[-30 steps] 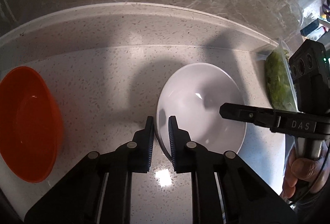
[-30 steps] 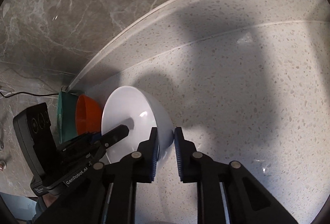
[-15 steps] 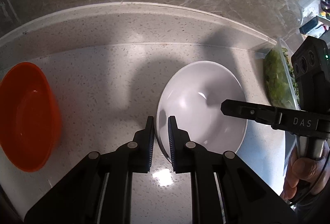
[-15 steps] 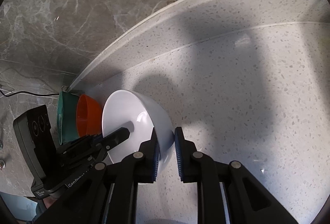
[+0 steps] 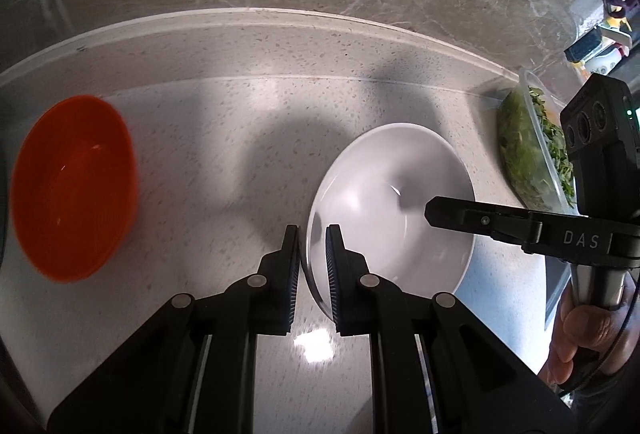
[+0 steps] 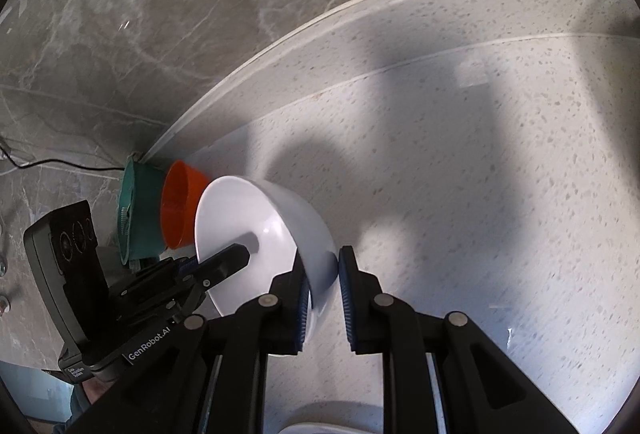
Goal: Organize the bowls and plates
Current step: 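Lift the small white bowl with both grippers and carry it over the patterned bowl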
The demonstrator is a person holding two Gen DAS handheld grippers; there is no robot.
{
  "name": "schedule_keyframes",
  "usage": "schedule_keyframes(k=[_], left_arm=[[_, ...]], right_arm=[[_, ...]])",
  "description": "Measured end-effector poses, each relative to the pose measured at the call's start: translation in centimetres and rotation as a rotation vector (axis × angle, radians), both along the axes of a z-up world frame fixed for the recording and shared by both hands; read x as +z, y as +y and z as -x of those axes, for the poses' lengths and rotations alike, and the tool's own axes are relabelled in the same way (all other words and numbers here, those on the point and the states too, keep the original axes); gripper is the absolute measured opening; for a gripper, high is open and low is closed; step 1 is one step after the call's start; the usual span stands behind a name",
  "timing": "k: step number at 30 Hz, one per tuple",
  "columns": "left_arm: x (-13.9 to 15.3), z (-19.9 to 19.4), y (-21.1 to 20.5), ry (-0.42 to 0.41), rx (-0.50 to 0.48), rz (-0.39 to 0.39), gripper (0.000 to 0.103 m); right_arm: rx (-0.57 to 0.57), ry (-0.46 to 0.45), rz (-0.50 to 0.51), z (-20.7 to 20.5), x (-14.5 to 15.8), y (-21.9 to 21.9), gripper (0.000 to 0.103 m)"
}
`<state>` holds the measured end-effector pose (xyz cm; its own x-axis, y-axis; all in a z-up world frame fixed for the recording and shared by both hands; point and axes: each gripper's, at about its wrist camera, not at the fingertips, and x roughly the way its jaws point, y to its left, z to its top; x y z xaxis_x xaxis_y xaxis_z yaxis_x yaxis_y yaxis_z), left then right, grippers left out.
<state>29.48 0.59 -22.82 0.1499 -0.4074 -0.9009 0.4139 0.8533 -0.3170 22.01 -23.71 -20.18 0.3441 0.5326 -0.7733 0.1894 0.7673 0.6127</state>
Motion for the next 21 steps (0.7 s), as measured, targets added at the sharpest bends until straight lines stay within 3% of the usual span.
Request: schedule_keyframes(k=[10, 21], left_arm=[[1.9, 3.0, 4.5, -0.006, 0.051, 0.011, 0.011], [5.0, 8.6, 12.5, -0.009, 0.130, 0.005, 0.011]], right_arm=[[0.056, -0.015, -0.007, 1.6, 1.2, 4.1, 0.019], [0.192, -0.029, -0.016, 3.5, 3.5, 11.1, 0.019]])
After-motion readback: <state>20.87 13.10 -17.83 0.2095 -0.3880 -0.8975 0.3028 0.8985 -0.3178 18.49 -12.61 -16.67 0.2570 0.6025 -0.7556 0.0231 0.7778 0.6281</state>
